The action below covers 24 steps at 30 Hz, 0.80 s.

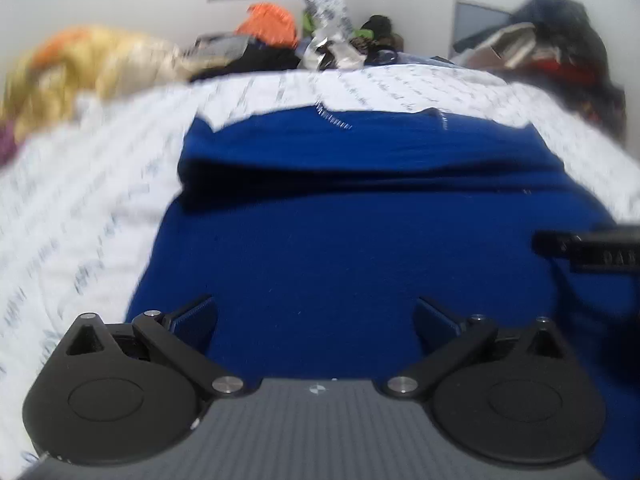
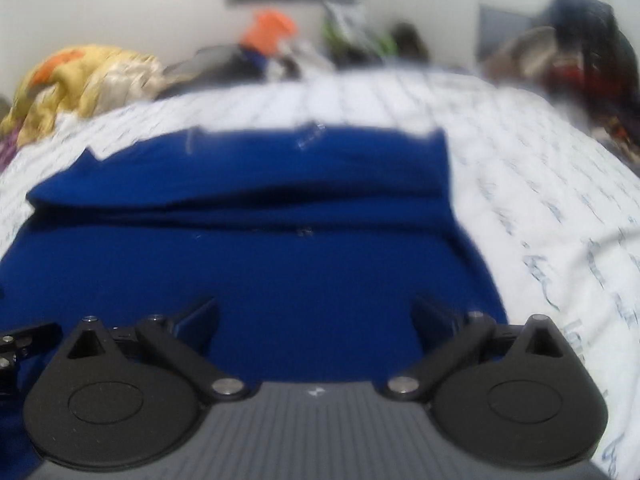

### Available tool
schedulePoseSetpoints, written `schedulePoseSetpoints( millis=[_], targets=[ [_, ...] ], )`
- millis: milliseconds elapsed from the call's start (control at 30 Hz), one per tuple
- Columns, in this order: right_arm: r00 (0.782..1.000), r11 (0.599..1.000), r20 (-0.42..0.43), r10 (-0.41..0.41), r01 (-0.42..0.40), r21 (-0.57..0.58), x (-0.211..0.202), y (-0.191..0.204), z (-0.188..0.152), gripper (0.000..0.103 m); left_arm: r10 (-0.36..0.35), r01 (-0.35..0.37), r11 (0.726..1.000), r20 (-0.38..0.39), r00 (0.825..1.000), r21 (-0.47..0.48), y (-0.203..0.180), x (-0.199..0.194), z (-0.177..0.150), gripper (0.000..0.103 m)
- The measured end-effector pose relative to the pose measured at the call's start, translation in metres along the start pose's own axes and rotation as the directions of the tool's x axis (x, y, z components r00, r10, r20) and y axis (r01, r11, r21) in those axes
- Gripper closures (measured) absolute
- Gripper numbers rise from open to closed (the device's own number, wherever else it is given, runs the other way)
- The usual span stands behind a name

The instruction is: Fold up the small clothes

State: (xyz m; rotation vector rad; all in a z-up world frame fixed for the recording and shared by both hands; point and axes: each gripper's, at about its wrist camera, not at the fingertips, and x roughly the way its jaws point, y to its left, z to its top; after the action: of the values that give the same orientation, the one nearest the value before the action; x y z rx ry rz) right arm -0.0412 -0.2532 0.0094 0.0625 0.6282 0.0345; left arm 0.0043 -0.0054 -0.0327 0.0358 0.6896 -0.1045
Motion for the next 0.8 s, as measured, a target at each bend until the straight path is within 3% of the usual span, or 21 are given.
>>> schedulePoseSetpoints(
  millis=[100, 800],
  targets=[
    [0.999, 0.998, -0.012, -0.034, 0.034, -0.046, 0.001, 0.011, -0.001, 0.0, 0.021, -0.021, 1.0, -0.002, 1.0, 0.0, 0.002, 0.004, 0.004, 0.0],
    [0.999, 0.999, -0.013, -0.03, 0.03, -0.039, 0.007, 0.012, 0.003, 0.0, 0.021, -0.021, 1.0, 0.0, 1.0, -0.003, 0.0, -0.004, 0.005, 0.0]
  ],
)
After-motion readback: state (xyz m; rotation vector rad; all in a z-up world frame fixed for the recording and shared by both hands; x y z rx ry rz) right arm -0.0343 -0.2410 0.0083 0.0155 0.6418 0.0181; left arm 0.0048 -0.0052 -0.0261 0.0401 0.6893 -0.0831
